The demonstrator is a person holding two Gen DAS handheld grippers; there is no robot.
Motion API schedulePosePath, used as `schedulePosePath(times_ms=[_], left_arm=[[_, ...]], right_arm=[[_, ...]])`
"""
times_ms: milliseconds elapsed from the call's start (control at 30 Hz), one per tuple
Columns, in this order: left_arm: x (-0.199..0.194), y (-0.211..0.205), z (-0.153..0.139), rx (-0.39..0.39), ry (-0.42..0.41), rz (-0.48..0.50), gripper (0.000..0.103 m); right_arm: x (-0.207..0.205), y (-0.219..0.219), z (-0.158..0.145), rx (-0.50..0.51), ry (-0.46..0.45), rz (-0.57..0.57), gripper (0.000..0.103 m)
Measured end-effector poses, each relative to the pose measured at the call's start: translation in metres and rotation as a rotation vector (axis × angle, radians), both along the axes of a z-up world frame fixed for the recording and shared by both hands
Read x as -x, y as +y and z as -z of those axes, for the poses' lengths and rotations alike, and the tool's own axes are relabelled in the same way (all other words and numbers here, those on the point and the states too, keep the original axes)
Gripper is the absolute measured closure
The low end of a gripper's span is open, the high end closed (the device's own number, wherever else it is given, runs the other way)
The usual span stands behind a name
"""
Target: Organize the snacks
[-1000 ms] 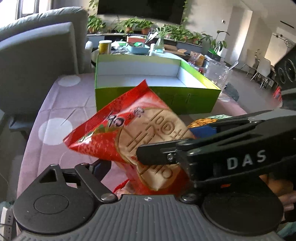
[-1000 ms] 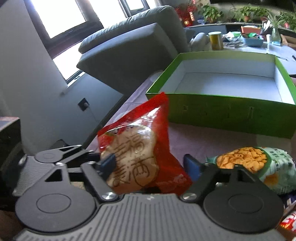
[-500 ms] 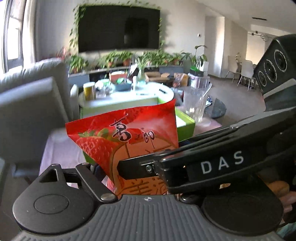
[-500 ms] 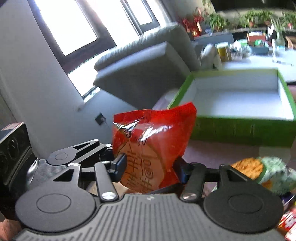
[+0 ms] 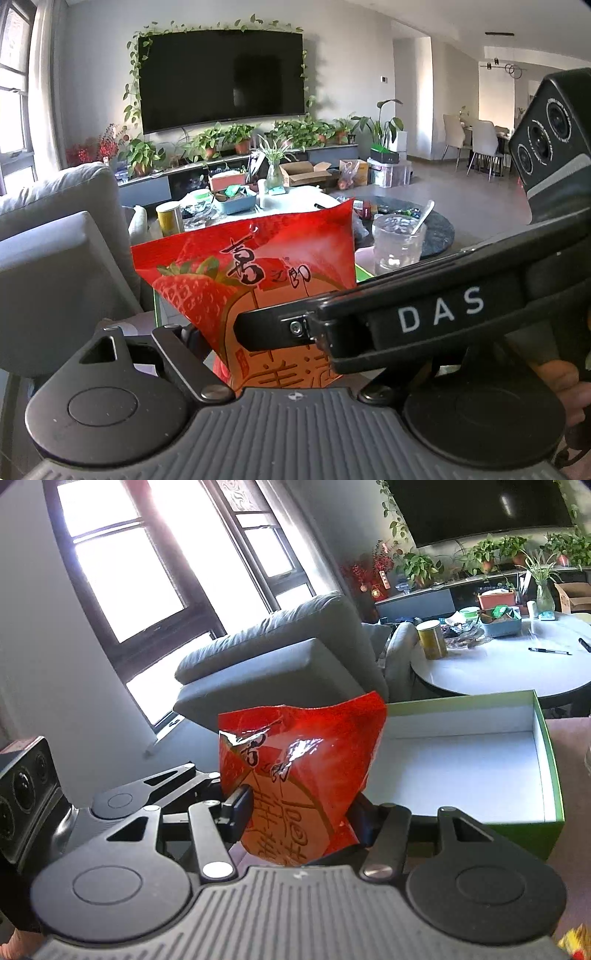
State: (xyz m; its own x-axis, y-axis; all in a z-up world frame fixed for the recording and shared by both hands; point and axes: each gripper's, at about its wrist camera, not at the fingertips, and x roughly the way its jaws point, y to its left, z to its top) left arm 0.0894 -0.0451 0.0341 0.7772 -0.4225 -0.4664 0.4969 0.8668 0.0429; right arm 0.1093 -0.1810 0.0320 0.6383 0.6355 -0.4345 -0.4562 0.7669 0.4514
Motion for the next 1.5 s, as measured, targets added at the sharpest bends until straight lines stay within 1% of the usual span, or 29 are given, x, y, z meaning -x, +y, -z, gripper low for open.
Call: schedulePosePath(times_ms=[233,567,633,700,767,833,867,900,933,1033,1100,1200,1367,1500], left_arm=[[-0.035,0.006,0.012,-0.018,0.059,-0.013,0.019],[-0.078,0.009,0.025,-0.031,0.105,-0.041,0.019],[-0.085,0.011,0.029,-0.031,0.12,-0.044,0.019],[-0.092,0.013,0.038,-0.03,0.155,-0.049,0.019],[-0.098,0.014,0.05,-0.033,0.206,-0.069,0.019],[-0.098,0.016,0.061,-0.053,0.241,-0.101,0.019],[-0.096,0.018,0.064,-0.057,0.234,-0.107,0.019],[-0.093,0.02,0.064,-0.054,0.21,-0.116,0.018],[-0.09,0.022,0.062,-0.06,0.203,-0.123,0.018],[-0.084,0.027,0.055,-0.053,0.185,-0.138,0.018],[-0.083,0.031,0.048,-0.049,0.167,-0.153,0.017],[-0.071,0.034,0.042,-0.04,0.145,-0.169,0.017],[-0.053,0.04,0.031,-0.02,0.123,-0.199,0.016],[-0.035,0.048,0.022,0.01,0.111,-0.225,0.014]], right_arm=[[-0.032,0.0,0.007,-0.018,0.036,-0.003,0.049],[-0.067,0.003,0.024,-0.044,0.089,-0.003,0.049],[-0.071,0.004,0.027,-0.046,0.099,0.0,0.049],[-0.076,0.006,0.032,-0.045,0.117,0.008,0.049],[-0.08,0.009,0.04,-0.036,0.162,0.018,0.049],[-0.085,0.01,0.051,-0.015,0.228,0.031,0.049],[-0.086,0.011,0.057,-0.001,0.263,0.039,0.049],[-0.086,0.011,0.063,0.017,0.294,0.052,0.049],[-0.085,0.01,0.066,0.025,0.302,0.063,0.049],[-0.076,0.004,0.062,0.029,0.278,0.079,0.048],[-0.07,0.002,0.053,0.034,0.251,0.084,0.041],[-0.056,0.0,0.041,0.054,0.191,0.096,0.038],[-0.039,-0.001,0.026,0.066,0.135,0.095,0.037],[-0.018,-0.006,0.016,0.067,0.084,0.096,0.037]])
